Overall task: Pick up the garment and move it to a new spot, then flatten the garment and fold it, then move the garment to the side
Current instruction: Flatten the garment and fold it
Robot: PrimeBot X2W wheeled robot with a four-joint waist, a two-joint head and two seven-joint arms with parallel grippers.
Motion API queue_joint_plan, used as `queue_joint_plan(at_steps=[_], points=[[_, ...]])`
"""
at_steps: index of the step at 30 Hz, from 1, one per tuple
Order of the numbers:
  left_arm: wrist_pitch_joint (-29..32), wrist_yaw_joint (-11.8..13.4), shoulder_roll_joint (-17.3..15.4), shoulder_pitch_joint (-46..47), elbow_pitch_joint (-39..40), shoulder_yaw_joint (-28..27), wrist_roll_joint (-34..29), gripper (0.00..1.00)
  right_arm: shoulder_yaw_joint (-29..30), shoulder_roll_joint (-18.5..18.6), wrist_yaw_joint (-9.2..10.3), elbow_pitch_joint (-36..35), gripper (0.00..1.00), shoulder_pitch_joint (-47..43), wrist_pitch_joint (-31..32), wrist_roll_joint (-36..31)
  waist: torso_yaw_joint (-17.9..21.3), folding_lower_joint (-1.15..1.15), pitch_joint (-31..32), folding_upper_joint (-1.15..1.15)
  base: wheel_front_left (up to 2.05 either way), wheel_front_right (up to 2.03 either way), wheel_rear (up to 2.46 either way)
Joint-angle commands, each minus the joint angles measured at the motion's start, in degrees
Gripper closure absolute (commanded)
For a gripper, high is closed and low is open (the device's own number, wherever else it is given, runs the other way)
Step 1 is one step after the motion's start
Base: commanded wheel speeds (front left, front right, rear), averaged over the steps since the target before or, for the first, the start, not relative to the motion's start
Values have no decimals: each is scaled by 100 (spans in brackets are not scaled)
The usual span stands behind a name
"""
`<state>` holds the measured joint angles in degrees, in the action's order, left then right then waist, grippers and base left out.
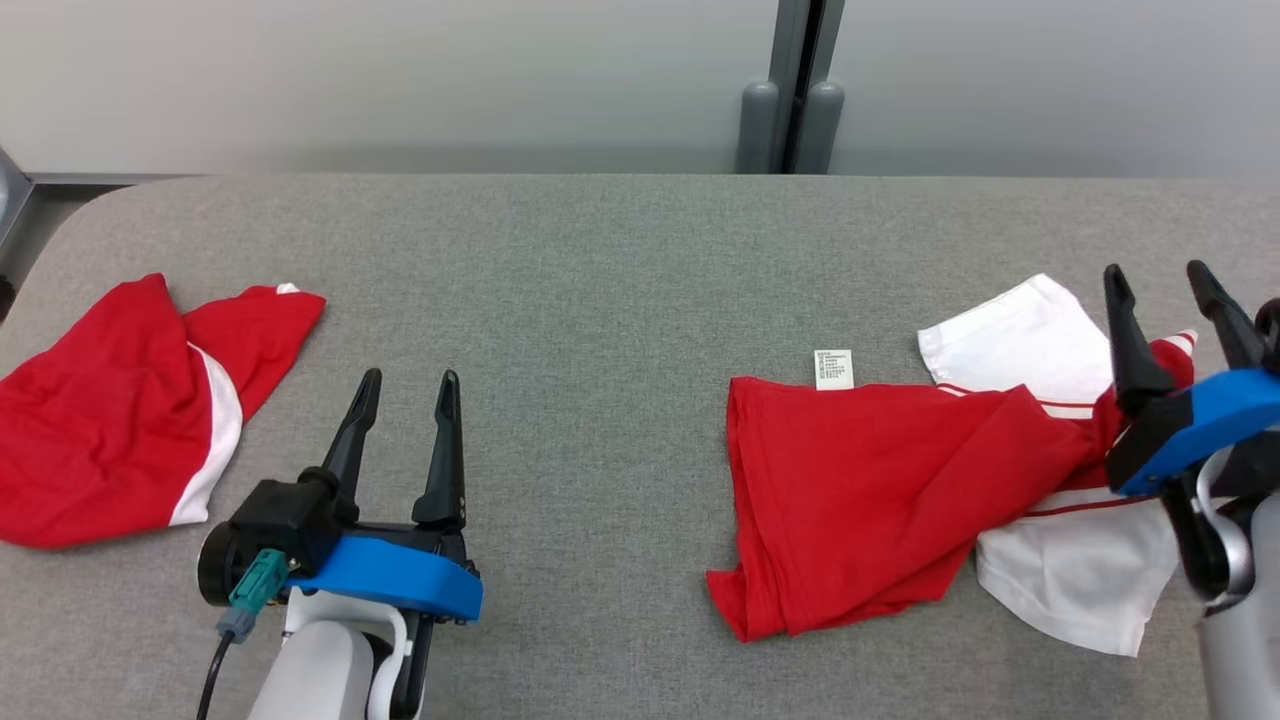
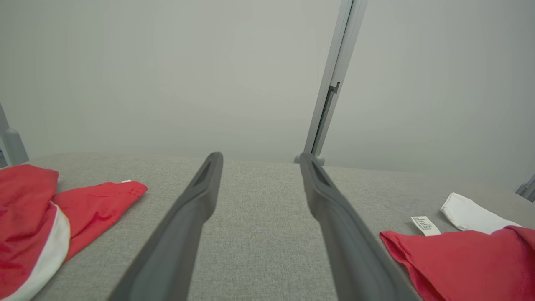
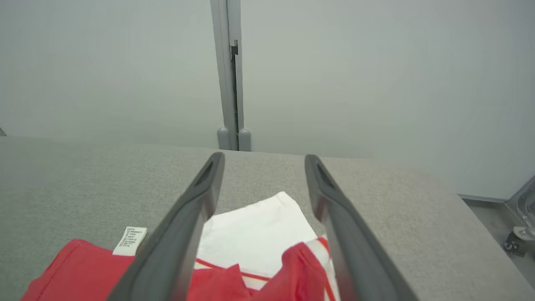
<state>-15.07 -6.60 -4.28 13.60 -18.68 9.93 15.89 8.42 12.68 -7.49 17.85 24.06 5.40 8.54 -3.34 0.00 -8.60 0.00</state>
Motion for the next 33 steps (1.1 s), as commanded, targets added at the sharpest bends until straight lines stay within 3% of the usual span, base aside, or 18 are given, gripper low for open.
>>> queue_joint_plan(at_steps=[1, 8, 16, 28, 33], points=[[-15, -12, -6, -81, -13, -20, 1, 0, -49, -50, -1, -81, 0, -187, -96, -15, 60, 0, 65, 0, 0, 0, 0], [-15, 27, -32, -313, -3, -129, -17, 0, -404, -467, -1, -1192, 0, -1200, -543, -181, 280, 0, 276, 0, 0, 0, 0], [-15, 39, -32, -477, -128, -144, -79, 0, -377, -801, -1, -1505, 0, -1953, -519, -117, 461, 0, 313, 0, 0, 0, 0], [736, -63, 122, 483, -1341, 1092, 269, 0, -829, -928, -1, -1567, 0, -1788, -552, -47, 1157, 0, -123, 0, 0, 0, 0], [1164, 48, 137, 891, -1843, 1375, 671, 0, -1042, -959, -1, -1415, 0, -1695, -654, 15, 1485, 0, -256, 0, 0, 0, 0]])
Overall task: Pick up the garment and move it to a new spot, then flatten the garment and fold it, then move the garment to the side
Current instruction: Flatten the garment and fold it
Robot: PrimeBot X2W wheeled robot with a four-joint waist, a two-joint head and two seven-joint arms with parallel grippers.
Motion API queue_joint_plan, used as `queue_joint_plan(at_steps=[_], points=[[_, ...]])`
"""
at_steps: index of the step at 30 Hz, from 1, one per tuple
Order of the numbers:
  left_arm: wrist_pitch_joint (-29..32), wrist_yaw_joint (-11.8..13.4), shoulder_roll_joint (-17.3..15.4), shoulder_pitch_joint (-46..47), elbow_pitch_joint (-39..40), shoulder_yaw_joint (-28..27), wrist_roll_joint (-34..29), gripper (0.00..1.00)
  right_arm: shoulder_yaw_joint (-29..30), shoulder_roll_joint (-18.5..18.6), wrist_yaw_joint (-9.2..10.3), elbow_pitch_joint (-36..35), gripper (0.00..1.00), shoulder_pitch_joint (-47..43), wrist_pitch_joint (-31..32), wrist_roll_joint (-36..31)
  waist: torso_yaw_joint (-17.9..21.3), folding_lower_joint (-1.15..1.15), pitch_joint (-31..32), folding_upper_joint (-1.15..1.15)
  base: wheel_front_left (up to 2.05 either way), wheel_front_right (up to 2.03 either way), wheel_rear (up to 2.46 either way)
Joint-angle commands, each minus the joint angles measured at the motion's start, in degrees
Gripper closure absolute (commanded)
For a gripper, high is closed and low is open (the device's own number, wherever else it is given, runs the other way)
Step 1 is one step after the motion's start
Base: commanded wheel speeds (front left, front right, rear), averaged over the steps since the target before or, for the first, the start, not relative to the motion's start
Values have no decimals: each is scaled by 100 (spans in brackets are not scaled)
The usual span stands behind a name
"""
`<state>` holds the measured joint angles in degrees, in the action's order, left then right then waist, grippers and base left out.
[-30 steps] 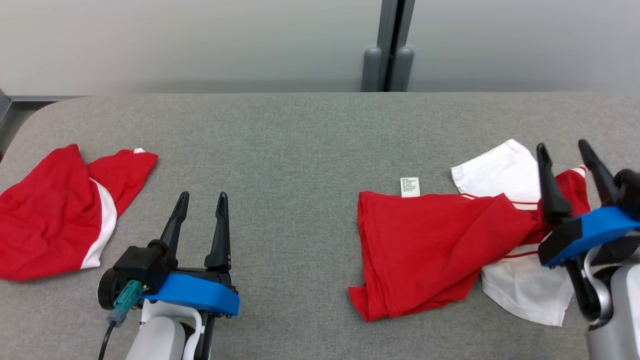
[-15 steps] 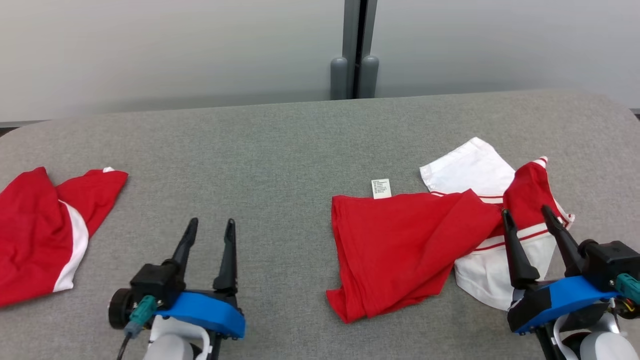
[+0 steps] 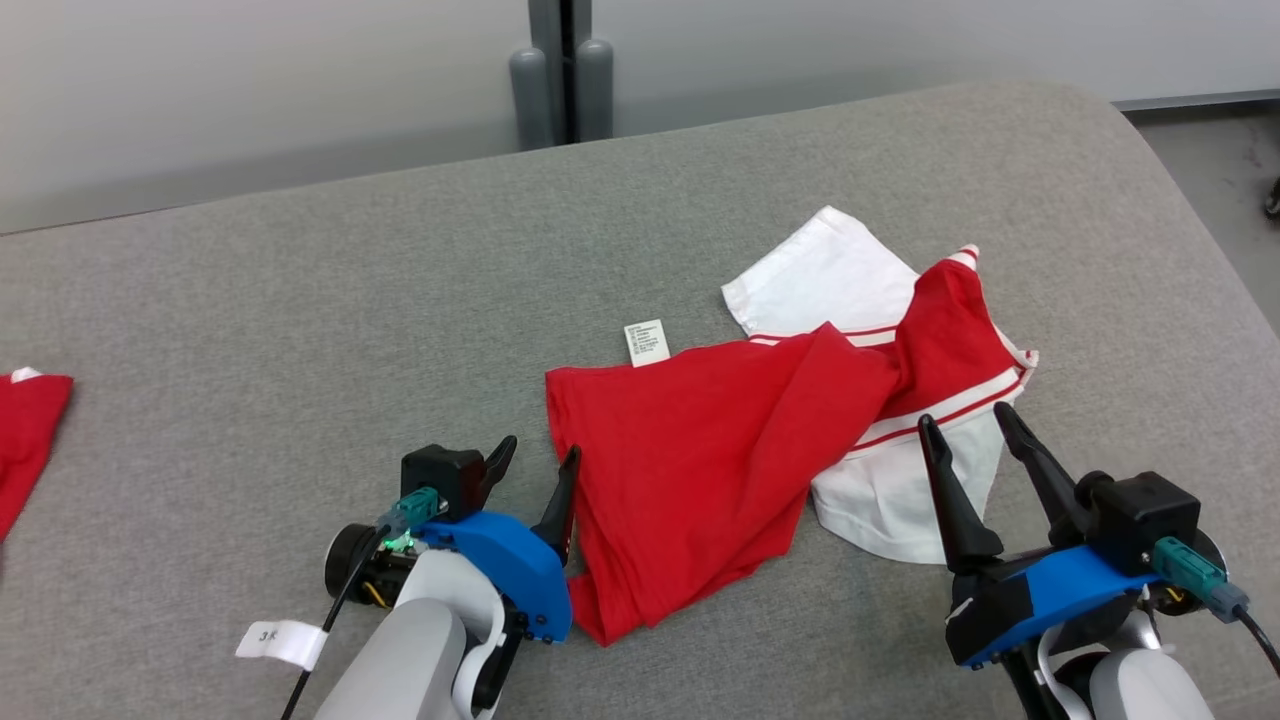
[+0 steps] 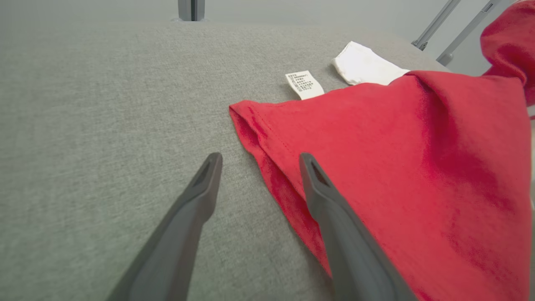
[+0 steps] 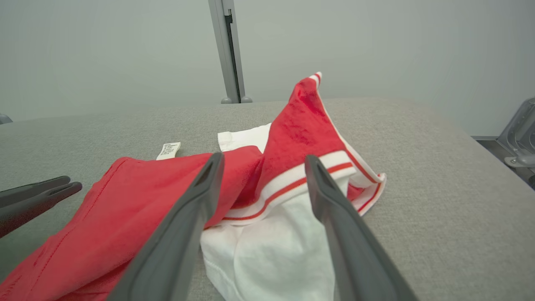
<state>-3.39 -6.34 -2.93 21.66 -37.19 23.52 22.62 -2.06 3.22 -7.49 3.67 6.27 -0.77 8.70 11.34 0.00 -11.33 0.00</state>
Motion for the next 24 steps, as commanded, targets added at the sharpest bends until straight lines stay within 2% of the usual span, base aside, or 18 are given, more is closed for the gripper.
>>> queue_joint_plan(at_steps=[1, 10, 11, 12, 13, 14, 18, 24], points=[[34, 59, 1, 172, -58, 62, 56, 0, -46, -13, -1, 28, 0, 94, -55, 15, 81, 0, -18, 0, 0, 0, 0], [722, 539, 1, 703, -749, 524, 720, 0, -299, -32, -1, 236, 0, 252, -203, 164, 393, 0, -171, 0, 0, 0, 0], [837, 506, 2, 714, -811, 607, 834, 0, -309, -31, -1, 244, 0, 266, -221, 168, 408, 0, -180, 0, 0, 0, 0], [948, 410, 8, 694, -831, 685, 996, 11, -319, -32, -1, 253, 0, 275, -237, 172, 422, 0, -186, 0, 0, 0, 0], [943, 384, 12, 704, -817, 737, 1087, 79, -325, -33, -1, 256, 0, 276, -251, 186, 430, 0, -193, 0, 0, 0, 0], [915, 371, 11, 749, -810, 817, 1118, 100, -320, -33, -1, 256, 0, 272, -249, 198, 433, 0, -203, 0, 0, 0, 0], [344, 571, -39, 1029, -712, 780, 1022, 100, -294, -35, -1, 217, 0, 246, -260, 264, 372, 0, -257, 0, 0, 0, 0], [-440, 1000, -527, 1473, -615, 513, 752, 100, -318, -34, -1, 136, 0, 291, -254, 264, 233, 0, -385, 0, 0, 0, 0]])
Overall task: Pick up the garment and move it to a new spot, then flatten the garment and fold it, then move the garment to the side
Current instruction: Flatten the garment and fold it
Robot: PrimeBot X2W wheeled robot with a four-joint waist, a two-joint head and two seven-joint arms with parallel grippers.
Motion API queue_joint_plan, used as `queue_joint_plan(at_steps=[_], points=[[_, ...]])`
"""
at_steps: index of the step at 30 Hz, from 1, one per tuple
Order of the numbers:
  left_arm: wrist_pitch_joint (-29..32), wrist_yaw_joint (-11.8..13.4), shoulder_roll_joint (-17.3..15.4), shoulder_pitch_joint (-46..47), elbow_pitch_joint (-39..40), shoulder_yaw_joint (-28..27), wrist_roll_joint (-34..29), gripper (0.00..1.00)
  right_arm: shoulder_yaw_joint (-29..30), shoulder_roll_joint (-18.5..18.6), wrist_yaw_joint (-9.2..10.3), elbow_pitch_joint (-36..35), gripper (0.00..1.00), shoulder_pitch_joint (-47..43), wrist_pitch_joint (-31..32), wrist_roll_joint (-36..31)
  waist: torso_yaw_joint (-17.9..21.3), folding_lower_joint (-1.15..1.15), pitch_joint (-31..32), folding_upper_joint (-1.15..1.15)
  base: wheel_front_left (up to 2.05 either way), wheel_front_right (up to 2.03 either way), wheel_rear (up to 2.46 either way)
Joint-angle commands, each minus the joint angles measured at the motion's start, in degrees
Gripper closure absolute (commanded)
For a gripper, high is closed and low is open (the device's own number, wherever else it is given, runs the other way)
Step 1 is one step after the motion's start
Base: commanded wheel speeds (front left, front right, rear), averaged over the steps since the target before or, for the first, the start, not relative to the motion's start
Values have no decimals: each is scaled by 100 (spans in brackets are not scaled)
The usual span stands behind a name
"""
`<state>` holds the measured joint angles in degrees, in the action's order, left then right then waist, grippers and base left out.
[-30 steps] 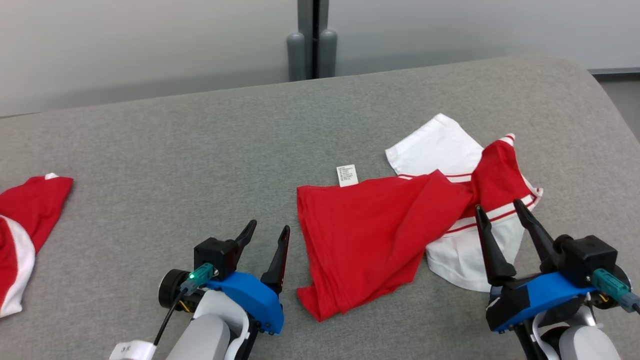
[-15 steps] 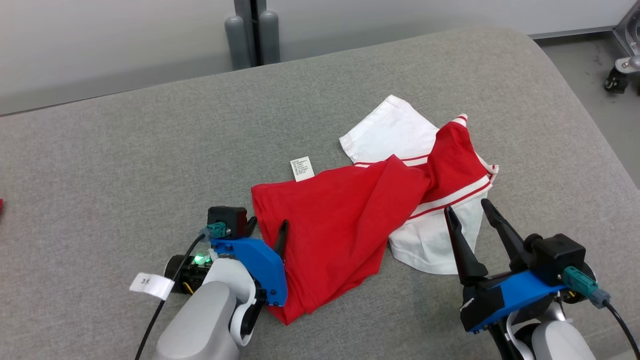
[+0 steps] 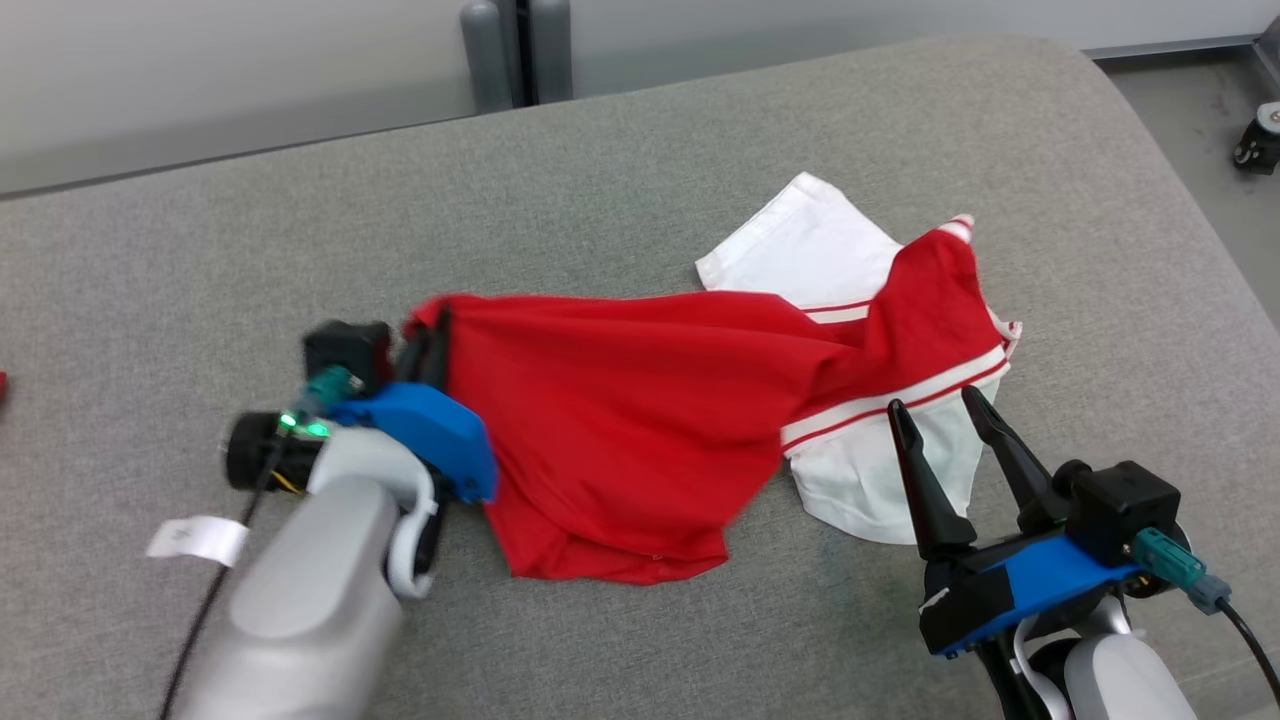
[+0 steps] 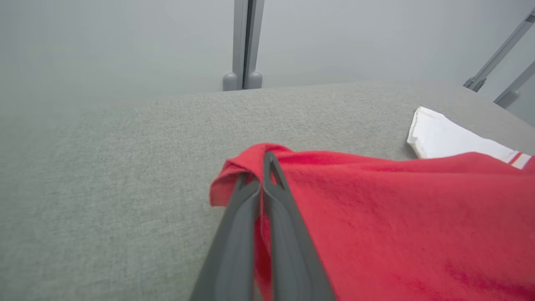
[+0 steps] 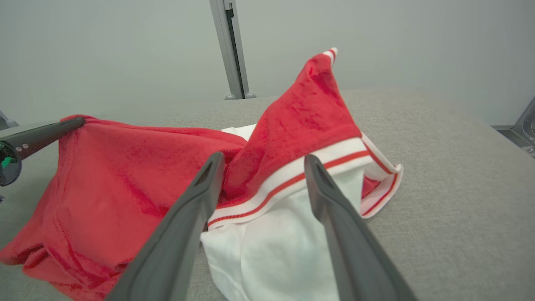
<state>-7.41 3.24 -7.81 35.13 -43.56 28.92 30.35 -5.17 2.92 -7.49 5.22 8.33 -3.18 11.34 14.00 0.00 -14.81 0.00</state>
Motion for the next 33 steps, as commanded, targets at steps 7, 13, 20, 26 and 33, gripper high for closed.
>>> queue_joint_plan(at_steps=[7, 13, 20, 26, 33], points=[[71, -6, -875, 923, -82, -195, -217, 100, -184, -3, -1, -89, 0, 189, 9, 15, 51, 0, -324, 0, 0, 0, 0], [417, -455, -1825, 1671, -121, -105, -486, 100, -427, -1, -1, -25, 0, 401, -68, 82, 398, 0, -639, 0, 0, 0, 0], [519, -696, -2196, 2037, 57, -83, -494, 0, -569, -1, -1, 236, 0, 591, -274, 310, 546, 0, -848, 0, 0, 0, 0], [421, -755, -1988, 1716, 123, -120, -238, 0, -466, -2, -1, 392, 0, 691, -399, 298, 299, 0, -759, 0, 0, 0, 0], [385, -774, -1669, 1179, 451, -226, 213, 0, -283, -1, -1, 403, 0, 621, -360, 204, -137, 0, -443, 0, 0, 0, 0]])
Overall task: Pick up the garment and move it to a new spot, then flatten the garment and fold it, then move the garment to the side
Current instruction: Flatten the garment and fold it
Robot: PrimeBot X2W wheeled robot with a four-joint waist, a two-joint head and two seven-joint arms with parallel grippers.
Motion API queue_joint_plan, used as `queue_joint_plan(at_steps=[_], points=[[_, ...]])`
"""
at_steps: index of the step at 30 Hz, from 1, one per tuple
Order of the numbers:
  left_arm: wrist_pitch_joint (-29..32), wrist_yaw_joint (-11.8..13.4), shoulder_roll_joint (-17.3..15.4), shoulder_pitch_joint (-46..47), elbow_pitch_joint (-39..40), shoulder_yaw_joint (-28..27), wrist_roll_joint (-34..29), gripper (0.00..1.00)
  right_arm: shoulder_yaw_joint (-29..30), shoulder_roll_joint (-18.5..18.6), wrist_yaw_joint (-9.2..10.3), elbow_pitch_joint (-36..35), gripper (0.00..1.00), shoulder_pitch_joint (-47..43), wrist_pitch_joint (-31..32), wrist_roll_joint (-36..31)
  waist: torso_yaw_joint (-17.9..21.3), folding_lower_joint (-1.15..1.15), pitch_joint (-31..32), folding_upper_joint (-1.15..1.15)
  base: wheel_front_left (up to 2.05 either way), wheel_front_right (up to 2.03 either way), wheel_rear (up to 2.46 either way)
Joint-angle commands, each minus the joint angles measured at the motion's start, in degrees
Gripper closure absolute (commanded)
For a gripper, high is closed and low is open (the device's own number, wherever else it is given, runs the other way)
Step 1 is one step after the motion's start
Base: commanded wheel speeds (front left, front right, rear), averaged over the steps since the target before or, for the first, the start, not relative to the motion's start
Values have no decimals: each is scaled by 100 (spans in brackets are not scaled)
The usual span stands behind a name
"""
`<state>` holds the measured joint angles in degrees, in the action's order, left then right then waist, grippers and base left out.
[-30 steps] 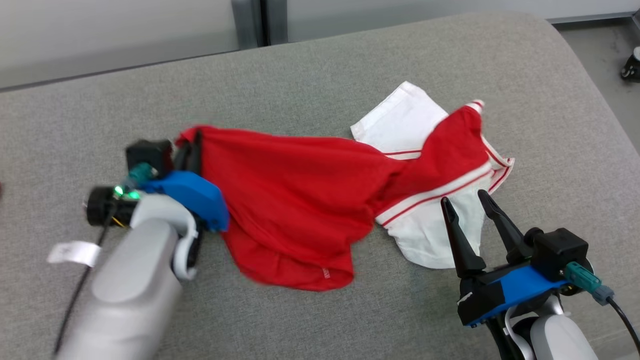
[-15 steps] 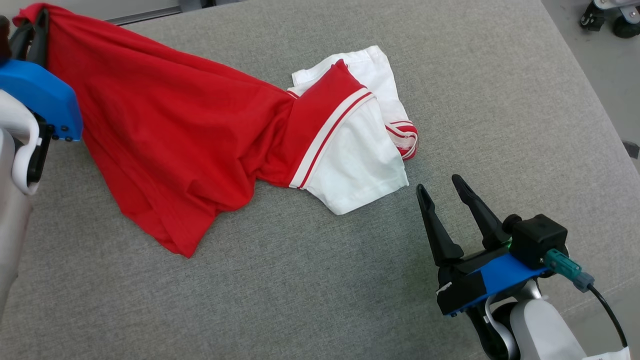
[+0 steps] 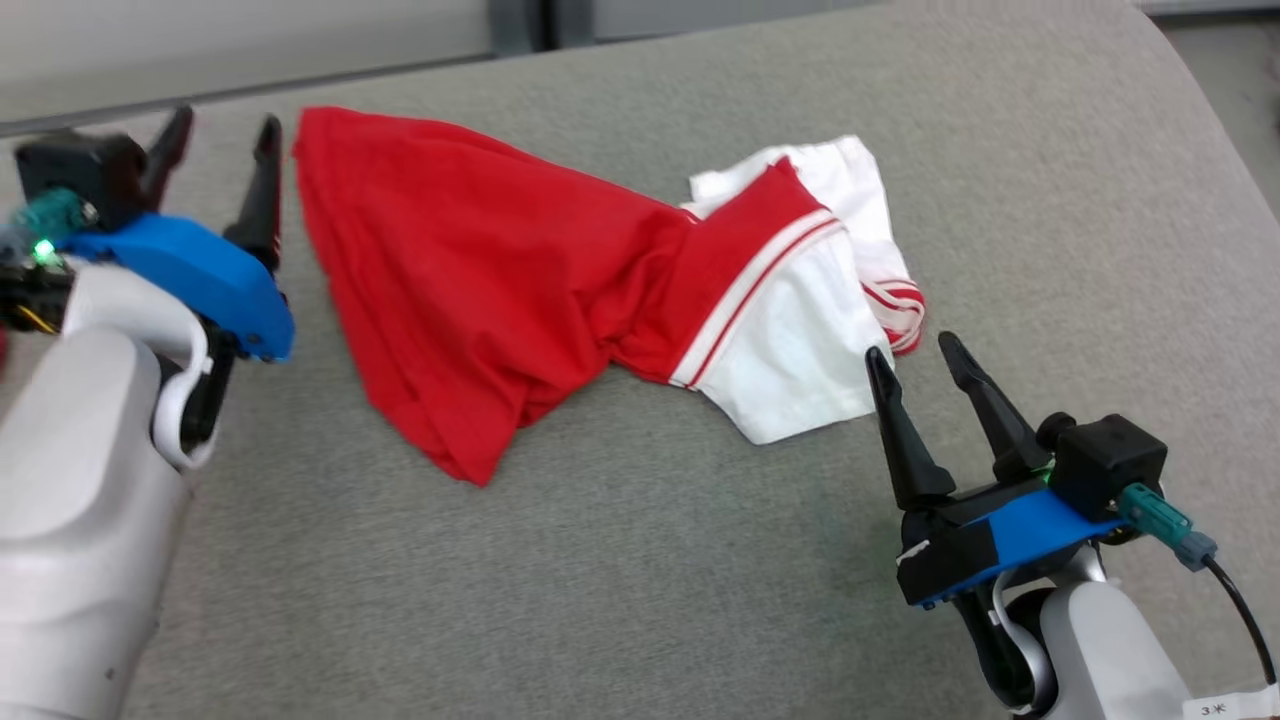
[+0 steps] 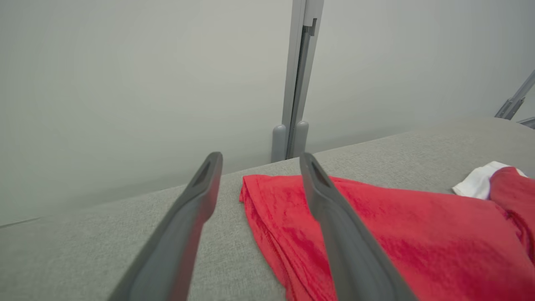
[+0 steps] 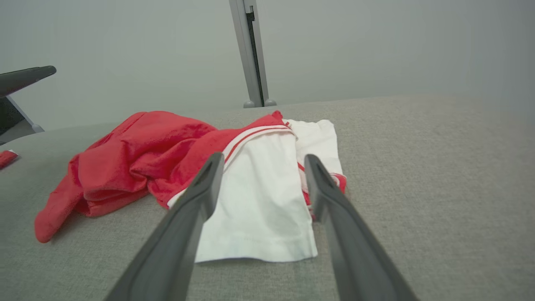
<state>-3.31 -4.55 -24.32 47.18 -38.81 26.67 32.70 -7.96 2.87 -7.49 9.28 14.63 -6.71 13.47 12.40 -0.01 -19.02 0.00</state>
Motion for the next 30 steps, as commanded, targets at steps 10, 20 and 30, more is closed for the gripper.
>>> queue_joint_plan(at_steps=[10, 20, 30], points=[[-374, 452, 712, -1625, 980, 187, 278, 0, 442, 6, -1, -142, 0, -402, 209, -101, -633, 1, 560, 0, 0, 0, 0], [-89, 501, 1341, -2375, 1185, 966, 163, 0, 520, 5, -1, -432, 0, -562, 481, -148, -833, 1, 689, 0, 0, 0, 0], [318, 516, 1459, -2216, 606, 1061, 299, 0, 380, 4, -1, -376, 0, -580, 453, -25, -533, 1, 662, 0, 0, 0, 0]])
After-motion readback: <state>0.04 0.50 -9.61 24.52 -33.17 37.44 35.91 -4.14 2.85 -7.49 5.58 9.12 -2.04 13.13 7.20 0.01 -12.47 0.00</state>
